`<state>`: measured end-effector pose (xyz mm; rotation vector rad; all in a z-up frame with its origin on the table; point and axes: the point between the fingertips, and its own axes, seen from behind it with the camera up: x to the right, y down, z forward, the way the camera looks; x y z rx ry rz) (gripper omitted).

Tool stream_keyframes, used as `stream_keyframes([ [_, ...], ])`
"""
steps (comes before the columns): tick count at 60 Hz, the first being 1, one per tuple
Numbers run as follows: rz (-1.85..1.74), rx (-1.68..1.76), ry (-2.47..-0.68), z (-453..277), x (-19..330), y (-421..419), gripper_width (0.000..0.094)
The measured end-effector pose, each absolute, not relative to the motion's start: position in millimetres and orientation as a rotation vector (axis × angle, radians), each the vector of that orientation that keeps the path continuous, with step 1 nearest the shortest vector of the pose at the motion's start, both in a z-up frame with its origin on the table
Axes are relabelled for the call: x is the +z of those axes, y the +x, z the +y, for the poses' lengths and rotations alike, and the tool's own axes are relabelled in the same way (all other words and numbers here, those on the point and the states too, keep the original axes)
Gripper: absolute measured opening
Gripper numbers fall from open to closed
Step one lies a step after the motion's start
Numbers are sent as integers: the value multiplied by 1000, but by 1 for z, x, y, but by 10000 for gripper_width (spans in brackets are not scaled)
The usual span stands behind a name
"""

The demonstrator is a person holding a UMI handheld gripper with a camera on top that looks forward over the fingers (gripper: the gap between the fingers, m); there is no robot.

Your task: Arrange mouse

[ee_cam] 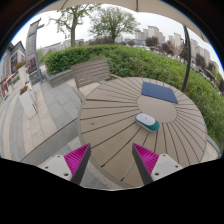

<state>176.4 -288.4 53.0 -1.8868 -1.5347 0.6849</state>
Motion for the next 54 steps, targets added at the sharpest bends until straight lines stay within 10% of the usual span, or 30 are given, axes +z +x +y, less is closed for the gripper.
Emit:
stream_keyframes([
  [54, -1240, 625, -1914, -92, -14, 91, 859],
])
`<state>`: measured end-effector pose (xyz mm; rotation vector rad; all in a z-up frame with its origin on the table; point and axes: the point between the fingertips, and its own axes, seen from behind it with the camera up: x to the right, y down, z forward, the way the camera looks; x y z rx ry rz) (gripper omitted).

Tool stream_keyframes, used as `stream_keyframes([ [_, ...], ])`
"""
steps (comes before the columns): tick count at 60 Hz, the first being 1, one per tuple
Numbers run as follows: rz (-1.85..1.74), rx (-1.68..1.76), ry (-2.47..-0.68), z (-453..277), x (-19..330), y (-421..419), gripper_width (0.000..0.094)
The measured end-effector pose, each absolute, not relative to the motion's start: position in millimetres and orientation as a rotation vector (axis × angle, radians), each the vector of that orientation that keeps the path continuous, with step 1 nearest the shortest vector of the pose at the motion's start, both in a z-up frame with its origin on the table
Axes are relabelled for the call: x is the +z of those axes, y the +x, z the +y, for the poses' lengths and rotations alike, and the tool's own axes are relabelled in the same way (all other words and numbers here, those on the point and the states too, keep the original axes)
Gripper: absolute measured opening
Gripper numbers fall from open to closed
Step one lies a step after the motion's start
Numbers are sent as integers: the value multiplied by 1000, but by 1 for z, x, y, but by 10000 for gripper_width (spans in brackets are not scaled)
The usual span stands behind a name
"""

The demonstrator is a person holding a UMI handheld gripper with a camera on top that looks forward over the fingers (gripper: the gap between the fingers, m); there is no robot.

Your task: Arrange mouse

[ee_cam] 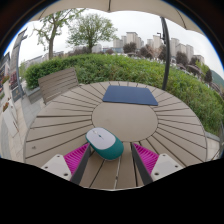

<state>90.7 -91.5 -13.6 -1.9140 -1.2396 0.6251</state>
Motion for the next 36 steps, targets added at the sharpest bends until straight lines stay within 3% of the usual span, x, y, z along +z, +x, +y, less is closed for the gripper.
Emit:
stream_keyframes([
  [25, -1170, 590, -1973, -45, -14, 54, 821],
  [27, -1184, 592, -1970, -47, -15, 53, 776],
  [28, -1204, 596, -1967, -50, -15, 51, 695],
  [30, -1275, 601, -1945, -57, -16, 48, 435],
  [36, -1360, 618, -1995, -64, -7, 39, 402],
])
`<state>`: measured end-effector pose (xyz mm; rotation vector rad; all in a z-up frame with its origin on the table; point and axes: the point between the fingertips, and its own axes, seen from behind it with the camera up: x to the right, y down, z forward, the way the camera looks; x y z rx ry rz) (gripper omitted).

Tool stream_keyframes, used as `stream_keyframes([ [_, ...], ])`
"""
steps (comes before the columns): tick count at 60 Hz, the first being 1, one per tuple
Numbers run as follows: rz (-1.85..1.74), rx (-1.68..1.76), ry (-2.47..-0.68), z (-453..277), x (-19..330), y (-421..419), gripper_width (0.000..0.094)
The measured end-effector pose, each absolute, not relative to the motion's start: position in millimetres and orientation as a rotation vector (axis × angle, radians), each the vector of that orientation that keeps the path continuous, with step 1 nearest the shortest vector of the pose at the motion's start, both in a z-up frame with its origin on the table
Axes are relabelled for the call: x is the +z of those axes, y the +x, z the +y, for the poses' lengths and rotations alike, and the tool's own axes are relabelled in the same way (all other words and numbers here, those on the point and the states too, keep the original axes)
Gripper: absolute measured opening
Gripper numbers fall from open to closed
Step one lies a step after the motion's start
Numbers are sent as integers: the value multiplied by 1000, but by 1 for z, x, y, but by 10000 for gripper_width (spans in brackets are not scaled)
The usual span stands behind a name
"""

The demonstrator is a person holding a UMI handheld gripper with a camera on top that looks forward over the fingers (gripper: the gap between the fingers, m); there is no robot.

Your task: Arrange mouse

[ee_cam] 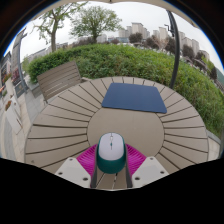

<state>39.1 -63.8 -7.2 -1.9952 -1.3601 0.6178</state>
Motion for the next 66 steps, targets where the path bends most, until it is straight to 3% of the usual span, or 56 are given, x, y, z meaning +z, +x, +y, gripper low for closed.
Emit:
stream_keyframes([
  [11, -1314, 697, -1870, 7, 90, -37, 402],
  [17, -1233, 762, -1879, 53, 118, -90, 403],
  [23, -1203, 698, -1864, 107, 109, -135, 402],
  [37, -1282, 655, -1967, 144, 11, -170, 404],
  [43, -1322, 622, -1977, 142, -17, -165, 474],
  [47, -1341, 615, -1962, 141, -15, -164, 578],
  [50, -1338, 578, -1985, 139, -9, -153, 870],
  [53, -1320, 600, -2005, 129, 11, -139, 828],
  [62, -1371, 690, -2052, 71, 85, -49, 851],
  [66, -1423, 669, -2060, 49, 102, 9, 849],
])
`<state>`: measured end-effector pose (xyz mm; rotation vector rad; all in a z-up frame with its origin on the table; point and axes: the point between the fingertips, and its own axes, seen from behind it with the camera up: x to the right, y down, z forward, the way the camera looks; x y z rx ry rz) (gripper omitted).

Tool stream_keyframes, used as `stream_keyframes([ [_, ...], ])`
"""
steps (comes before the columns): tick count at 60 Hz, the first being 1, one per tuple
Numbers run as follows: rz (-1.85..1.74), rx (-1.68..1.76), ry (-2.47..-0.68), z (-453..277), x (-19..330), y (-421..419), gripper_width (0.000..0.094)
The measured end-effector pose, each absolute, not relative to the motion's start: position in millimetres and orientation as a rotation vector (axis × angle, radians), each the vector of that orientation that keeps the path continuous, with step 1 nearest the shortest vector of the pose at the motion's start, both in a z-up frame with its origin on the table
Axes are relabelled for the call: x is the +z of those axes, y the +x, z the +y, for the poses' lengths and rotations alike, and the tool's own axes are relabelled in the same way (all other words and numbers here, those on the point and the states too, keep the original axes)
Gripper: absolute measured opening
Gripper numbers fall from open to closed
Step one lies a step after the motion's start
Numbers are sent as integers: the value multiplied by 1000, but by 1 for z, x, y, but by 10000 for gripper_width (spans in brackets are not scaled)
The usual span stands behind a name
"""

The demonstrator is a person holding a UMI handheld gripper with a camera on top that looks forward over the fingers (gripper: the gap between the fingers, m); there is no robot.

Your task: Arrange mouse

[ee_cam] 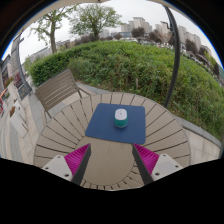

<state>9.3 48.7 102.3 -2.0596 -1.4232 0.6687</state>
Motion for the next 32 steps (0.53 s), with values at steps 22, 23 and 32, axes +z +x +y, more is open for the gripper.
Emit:
stream_keyframes([
  [22, -1553, 607, -2096, -23, 146, 189, 845],
  [23, -1544, 607, -2093, -21, 147, 191, 844],
  [32, -1527, 557, -2117, -16, 140, 202, 850],
])
